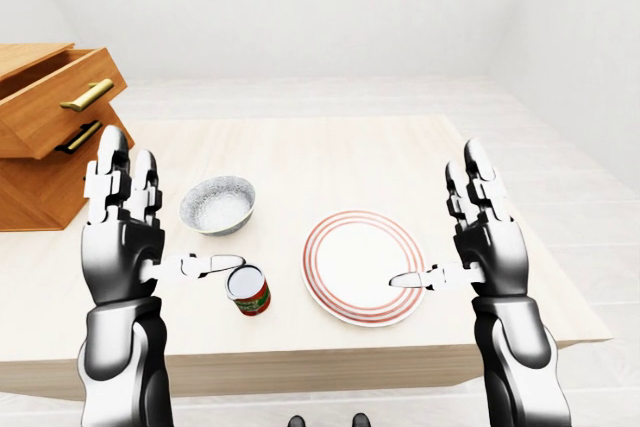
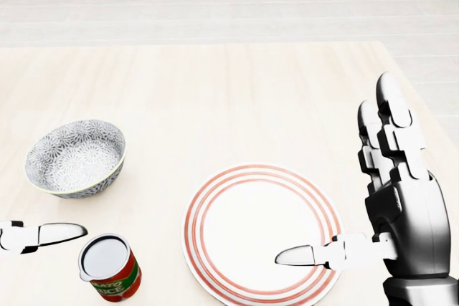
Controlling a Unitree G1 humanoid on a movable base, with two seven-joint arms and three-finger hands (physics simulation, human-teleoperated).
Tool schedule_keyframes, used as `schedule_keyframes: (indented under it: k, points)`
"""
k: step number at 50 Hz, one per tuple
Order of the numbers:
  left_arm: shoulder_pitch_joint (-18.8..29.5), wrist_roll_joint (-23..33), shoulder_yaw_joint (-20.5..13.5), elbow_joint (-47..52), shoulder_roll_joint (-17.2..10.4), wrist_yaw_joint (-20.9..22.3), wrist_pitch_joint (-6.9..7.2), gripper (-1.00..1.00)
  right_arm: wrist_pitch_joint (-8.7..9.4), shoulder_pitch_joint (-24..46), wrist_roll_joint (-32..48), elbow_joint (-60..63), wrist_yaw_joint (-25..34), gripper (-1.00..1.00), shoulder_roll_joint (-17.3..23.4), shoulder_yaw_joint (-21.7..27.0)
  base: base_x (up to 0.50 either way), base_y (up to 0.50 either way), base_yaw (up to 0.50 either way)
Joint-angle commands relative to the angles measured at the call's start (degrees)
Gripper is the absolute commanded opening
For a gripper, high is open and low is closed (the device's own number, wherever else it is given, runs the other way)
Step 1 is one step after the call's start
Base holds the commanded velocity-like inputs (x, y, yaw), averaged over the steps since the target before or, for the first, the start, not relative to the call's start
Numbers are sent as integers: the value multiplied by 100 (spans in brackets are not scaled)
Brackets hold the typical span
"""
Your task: Put the bowl on the plate.
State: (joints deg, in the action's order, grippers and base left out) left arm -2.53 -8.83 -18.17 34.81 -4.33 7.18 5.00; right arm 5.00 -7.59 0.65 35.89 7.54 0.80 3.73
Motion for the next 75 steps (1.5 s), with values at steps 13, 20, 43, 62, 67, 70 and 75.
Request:
schedule_keyframes:
  k: [13,20,43,62,67,70,75]
  points:
    - [15,-117,-106,20,-26,79,0,100,0,-94,114,30,45,100,13,-90,8,0,0]
    - [24,-133,-89,-27,-48,66,0,100,0,-120,88,37,76,100,0,-74,16,0,0]
    - [813,491,153,-1211,-508,102,0,100,0,-344,57,260,205,100,-10,-3,0,0,0]
    - [2578,2126,628,-3339,-1399,-256,0,100,0,-375,-10,-127,351,100,-8,108,0,0,0]
    - [2488,2730,800,-3197,-1513,-148,0,100,0,-380,-20,-162,371,100,-17,134,0,0,0]
    - [2431,3273,895,-3317,-1558,-137,0,100,0,-389,-11,-218,384,100,-20,134,0,0,0]
    - [2310,4058,944,-3515,-1586,-104,0,100,0,-411,-14,-274,405,100,-22,152,0,0,0]
